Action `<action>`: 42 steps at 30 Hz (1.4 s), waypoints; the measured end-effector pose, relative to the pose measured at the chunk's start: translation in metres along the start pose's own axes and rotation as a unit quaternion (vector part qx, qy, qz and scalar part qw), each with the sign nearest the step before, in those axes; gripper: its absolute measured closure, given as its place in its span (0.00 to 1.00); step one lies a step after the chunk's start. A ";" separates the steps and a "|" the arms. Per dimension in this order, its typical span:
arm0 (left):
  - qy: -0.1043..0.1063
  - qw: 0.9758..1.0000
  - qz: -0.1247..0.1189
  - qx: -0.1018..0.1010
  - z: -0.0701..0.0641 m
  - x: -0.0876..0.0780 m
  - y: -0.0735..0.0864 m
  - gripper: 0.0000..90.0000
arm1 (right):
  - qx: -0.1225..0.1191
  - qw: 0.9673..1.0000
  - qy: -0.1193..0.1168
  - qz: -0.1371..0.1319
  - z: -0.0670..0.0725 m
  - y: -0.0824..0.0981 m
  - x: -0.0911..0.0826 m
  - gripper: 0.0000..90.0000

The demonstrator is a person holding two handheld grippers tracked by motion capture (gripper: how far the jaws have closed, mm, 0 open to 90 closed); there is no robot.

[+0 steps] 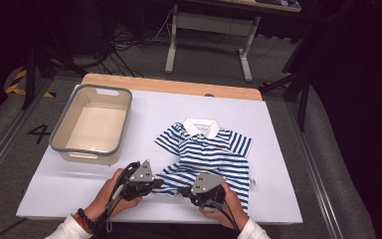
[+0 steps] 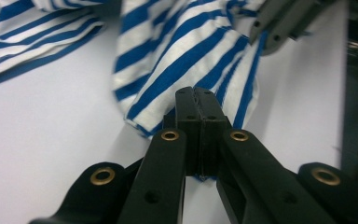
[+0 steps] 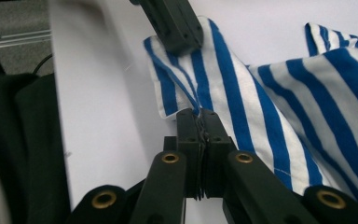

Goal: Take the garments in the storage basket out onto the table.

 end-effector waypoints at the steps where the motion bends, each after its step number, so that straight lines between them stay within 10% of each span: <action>1: 0.002 1.000 0.001 0.000 -0.004 -0.002 0.001 1.00 | 0.001 1.000 -0.005 0.002 0.002 0.001 -0.003 0.97; 15: 0.031 0.999 -0.015 0.006 -0.034 -0.006 0.004 0.82 | 0.006 1.000 -0.023 0.011 0.016 0.020 -0.023 0.88; 42: -0.079 0.995 -0.066 -0.001 0.026 -0.004 -0.007 0.49 | 0.066 0.990 0.103 -0.064 -0.056 0.032 -0.069 0.66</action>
Point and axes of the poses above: each handheld gripper's, and its own axes: x roughly forward along the jaws, y roughly out of its underside, z roughly to its left, the point moved 7 cm from there along x, roughly forward along the jaws, and after that the axes turned 1 degree about -y, right-handed, at the moved point
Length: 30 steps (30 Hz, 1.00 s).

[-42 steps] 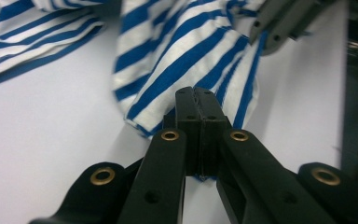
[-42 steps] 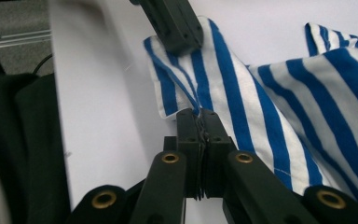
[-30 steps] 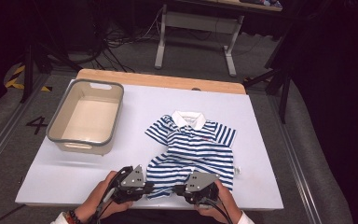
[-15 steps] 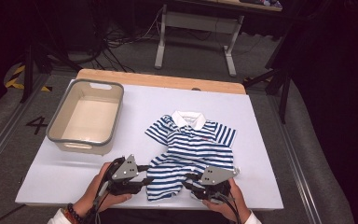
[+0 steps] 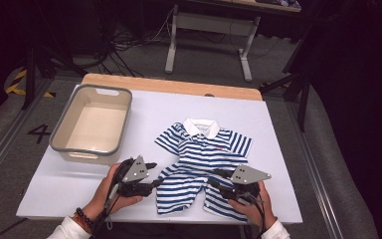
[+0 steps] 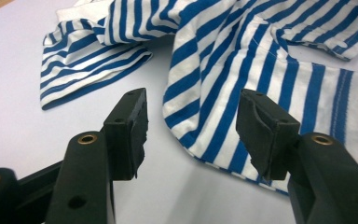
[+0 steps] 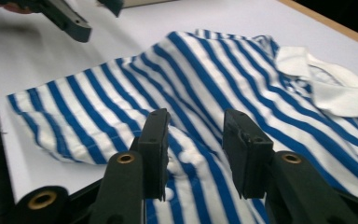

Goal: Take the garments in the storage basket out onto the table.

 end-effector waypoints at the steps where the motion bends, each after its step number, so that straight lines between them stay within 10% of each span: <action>1: 0.001 1.000 0.000 -0.002 0.001 0.002 0.000 0.48 | 0.002 1.000 0.006 -0.002 -0.004 0.001 -0.002 0.66; 12: -0.024 1.000 -0.003 0.003 0.008 0.011 -0.001 0.37 | 0.035 0.997 0.062 -0.016 -0.040 0.014 -0.015 0.54; 30: -0.030 0.999 -0.016 0.002 0.010 0.006 0.008 0.24 | 0.041 0.995 0.083 -0.026 -0.050 0.019 -0.017 0.45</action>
Point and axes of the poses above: each handheld gripper's, and its own axes: x roughly forward along the jaws, y roughly out of its underside, z roughly to its left, the point moved 7 cm from there along x, roughly forward along the jaws, and after that the axes turned 1 degree about -y, right-handed, at the moved point
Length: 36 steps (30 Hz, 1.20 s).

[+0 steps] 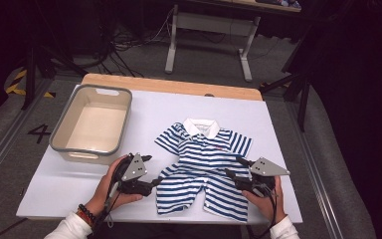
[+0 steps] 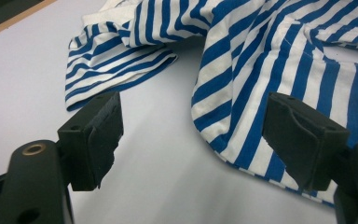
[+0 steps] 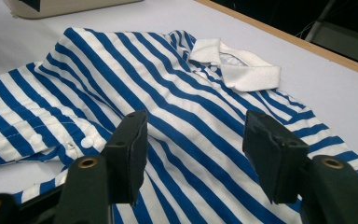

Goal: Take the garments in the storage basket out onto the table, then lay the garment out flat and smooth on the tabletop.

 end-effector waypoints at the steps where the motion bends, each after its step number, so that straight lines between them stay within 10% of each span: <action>1: -0.001 1.000 0.001 0.000 0.000 0.000 0.000 0.24 | 0.000 1.000 0.002 0.001 0.000 0.000 0.001 0.44; 18: -0.016 1.000 0.000 -0.011 0.007 0.011 -0.017 0.20 | 0.001 0.999 0.034 0.001 -0.014 -0.002 0.000 0.43; 29: -0.056 0.997 0.031 -0.041 0.056 0.076 -0.052 0.25 | 0.040 0.993 0.101 0.037 -0.100 -0.003 0.006 0.43; 36: -0.057 0.987 0.097 -0.117 0.092 0.111 -0.034 0.28 | 0.072 0.991 0.087 0.074 -0.134 0.002 0.045 0.43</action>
Point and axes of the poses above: each handheld gripper's, and its own axes: x roughly forward along the jaws, y roughly out of its underside, z roughly to its left, the point moved 7 cm from there along x, roughly forward along the jaws, and after that the axes turned 1 degree about -y, right-handed, at the moved point
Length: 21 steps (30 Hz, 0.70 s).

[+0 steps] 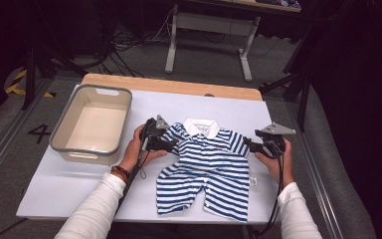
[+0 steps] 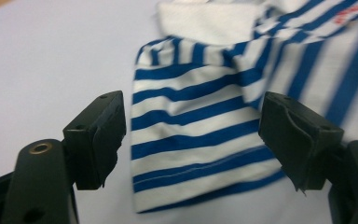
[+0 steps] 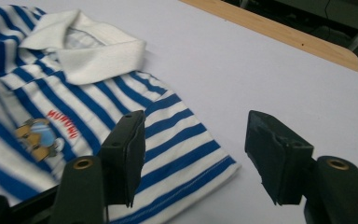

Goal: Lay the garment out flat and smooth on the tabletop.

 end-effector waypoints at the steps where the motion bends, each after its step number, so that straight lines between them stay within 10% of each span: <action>1: 0.000 1.000 0.011 -0.005 0.001 0.004 0.003 0.28 | 0.005 1.000 -0.010 0.002 0.000 -0.002 0.006 0.42; 6: 0.002 0.999 0.024 -0.027 0.008 0.008 0.005 0.34 | 0.002 0.998 -0.015 0.062 -0.001 0.003 0.047 0.41; 12: 0.018 0.999 0.035 0.000 0.005 0.006 0.003 0.60 | 0.034 0.996 -0.024 0.078 -0.006 0.007 0.065 0.46; 19: 0.021 0.998 0.057 0.013 0.005 0.008 -0.003 0.98 | 0.040 0.995 -0.040 0.087 -0.007 0.008 0.060 0.89; 21: -0.024 0.997 0.070 0.033 0.009 0.008 -0.006 0.98 | 0.029 0.995 -0.032 0.093 -0.008 0.008 0.059 0.98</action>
Point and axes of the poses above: each handheld gripper's, and its own axes: x roughly forward along the jaws, y roughly out of its underside, z roughly to its left, the point moved 7 cm from there along x, roughly forward along the jaws, and after that the axes turned 1 degree about -y, right-handed, at the moved point
